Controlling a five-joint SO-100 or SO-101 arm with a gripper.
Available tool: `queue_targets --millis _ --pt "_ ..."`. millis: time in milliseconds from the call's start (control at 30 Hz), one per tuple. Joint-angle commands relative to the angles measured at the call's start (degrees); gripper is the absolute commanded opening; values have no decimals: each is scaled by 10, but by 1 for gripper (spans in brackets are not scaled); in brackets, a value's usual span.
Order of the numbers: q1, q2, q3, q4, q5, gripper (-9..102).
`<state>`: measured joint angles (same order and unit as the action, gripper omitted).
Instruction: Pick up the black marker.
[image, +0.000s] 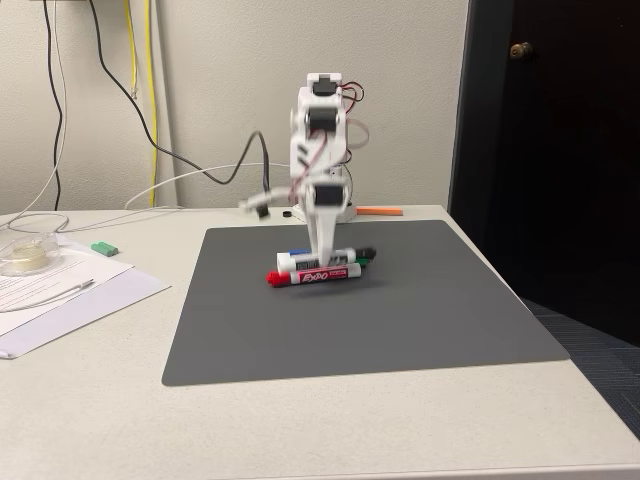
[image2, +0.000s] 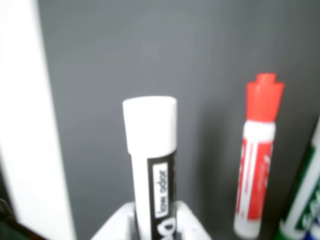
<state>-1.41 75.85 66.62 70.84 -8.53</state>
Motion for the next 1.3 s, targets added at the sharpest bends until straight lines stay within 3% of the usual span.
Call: queue_targets --millis 0,200,833,1000,1133,1267 --pt "3 22 -148 71 55 0" --pt "24 27 -303 192 112 0" --pt "52 121 -280 293 101 0" --pt "51 229 -145 257 100 0" --pt "55 442 146 112 99 0" --pt "50 550 310 29 96 0"
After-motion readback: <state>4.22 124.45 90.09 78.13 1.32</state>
